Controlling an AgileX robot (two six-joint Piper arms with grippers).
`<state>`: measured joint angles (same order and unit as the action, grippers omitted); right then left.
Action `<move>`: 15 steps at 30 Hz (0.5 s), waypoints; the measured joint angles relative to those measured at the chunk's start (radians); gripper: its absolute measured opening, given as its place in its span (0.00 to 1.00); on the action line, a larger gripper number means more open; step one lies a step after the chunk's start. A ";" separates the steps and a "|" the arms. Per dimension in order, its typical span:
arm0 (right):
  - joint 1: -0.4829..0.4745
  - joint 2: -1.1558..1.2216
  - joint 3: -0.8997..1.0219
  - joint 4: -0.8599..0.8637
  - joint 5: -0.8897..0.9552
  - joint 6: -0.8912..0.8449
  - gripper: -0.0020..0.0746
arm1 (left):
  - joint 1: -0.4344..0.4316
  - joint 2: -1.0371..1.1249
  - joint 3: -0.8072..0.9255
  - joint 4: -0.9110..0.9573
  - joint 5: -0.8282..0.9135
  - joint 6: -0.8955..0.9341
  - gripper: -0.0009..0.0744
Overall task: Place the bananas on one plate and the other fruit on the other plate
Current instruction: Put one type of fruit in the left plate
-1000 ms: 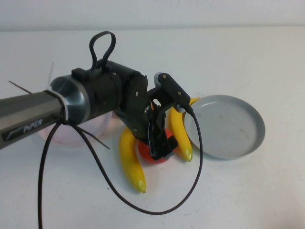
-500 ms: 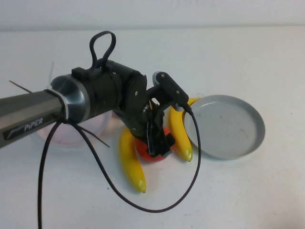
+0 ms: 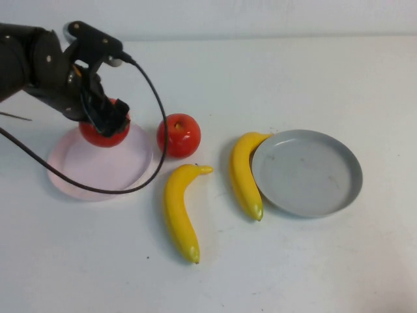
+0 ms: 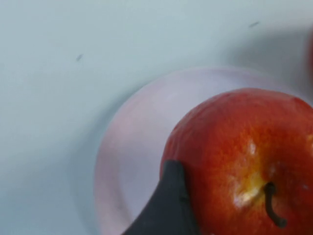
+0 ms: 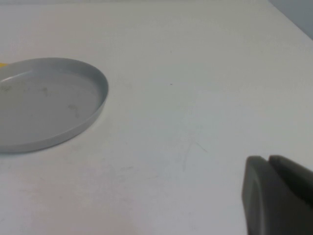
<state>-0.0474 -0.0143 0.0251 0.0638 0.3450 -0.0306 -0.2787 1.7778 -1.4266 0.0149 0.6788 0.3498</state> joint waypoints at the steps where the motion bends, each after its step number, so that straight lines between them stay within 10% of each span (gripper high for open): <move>1: 0.000 0.000 0.000 0.000 0.000 0.000 0.00 | 0.022 0.014 0.000 0.005 -0.006 -0.007 0.78; 15: 0.000 0.000 0.000 0.000 0.000 0.000 0.00 | 0.082 0.114 0.000 0.006 0.008 -0.057 0.88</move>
<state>-0.0474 -0.0143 0.0251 0.0638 0.3450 -0.0306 -0.1969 1.8920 -1.4266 0.0213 0.6871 0.2924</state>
